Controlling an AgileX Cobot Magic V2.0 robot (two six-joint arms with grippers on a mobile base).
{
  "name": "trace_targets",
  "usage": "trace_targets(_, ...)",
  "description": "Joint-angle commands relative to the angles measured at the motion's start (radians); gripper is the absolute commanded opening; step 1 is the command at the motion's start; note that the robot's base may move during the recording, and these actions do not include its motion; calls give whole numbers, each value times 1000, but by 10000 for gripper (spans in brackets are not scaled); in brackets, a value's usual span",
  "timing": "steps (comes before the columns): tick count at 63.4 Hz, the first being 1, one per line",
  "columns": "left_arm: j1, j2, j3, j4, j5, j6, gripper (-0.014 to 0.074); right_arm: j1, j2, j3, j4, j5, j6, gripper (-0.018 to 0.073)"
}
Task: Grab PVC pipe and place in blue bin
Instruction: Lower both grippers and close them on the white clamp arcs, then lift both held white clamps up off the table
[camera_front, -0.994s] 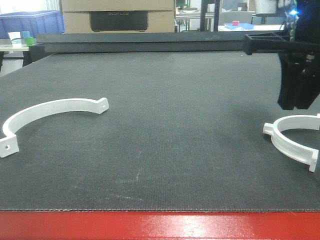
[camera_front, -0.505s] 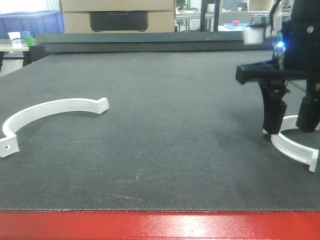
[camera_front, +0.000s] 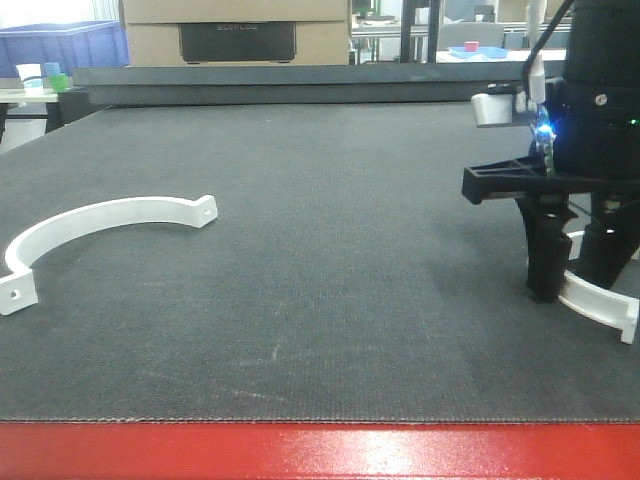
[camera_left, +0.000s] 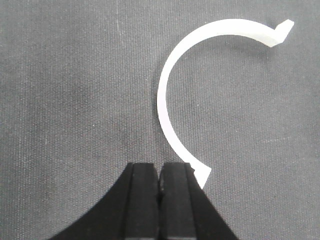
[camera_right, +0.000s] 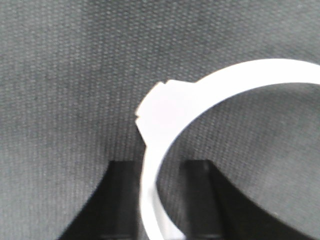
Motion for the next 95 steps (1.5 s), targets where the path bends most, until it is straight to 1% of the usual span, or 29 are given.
trace_targets(1, 4, 0, -6, -9, -13, -1, -111, -1, 11, 3, 16, 4, -10, 32)
trace_targets(7, 4, 0, -6, -9, -13, -1, -111, -1, 13, 3, 25, 9, -10, -41)
trace_targets(14, 4, 0, -6, -11, -15, -1, -111, -1, 11, 1, 23, 5, -10, -171)
trace_targets(23, 4, 0, -15, -69, 1, -1, -111, -1, -30, 0, 21, 28, -10, -167)
trace_targets(32, 4, 35, -77, -67, 133, -1, -111, -1, -148, 0, 19, 43, -10, -167)
trace_targets(37, 4, 75, -114, -61, 170, -1, -111, -1, -206, 0, 19, 40, -10, -167)
trace_targets(47, 4, 204, -193, -61, 171, 8, -111, -1, -311, 0, 19, 17, -10, -167)
trace_targets(54, 4, 293, -244, -68, 161, 55, -111, -1, -349, 0, 19, 7, -10, -167)
trace_targets(64, 2, 386, -290, -19, 107, 57, -107, -1, -360, 0, 19, -6, -10, -167)
trace_targets(68, 2, 411, -291, -6, 76, 57, -61, -1, -358, 0, 19, -6, -10, -167)
trace_targets(70, 2, 419, -291, -4, 63, 57, -7, -1, -358, 2, 19, -11, -10, -167)
trace_targets(72, 2, 432, -291, -4, 46, 57, 76, -1, -358, 2, 19, -16, -10, -167)
trace_targets(74, -2, 440, -291, -4, 44, 57, 134, -1, -358, 2, 19, -20, -10, -167)
trace_targets(80, -11, 460, -291, -6, 42, 57, 267, -1, -358, 2, 19, -36, -10, -167)
trace_targets(85, -30, 479, -291, -3, 31, 80, 292, -1, -358, 2, 19, -51, -10, -167)
trace_targets(87, -38, 486, -291, 3, 21, 93, 288, -1, -358, 2, 19, -56, -10, -167)
trace_targets(89, -46, 495, -291, 14, 16, 93, 282, -1, -358, 2, 19, -60, -10, -167)
trace_targets(95, -48, 516, -291, 14, 20, 89, 257, -1, -358, 2, 19, -60, -10, -167)
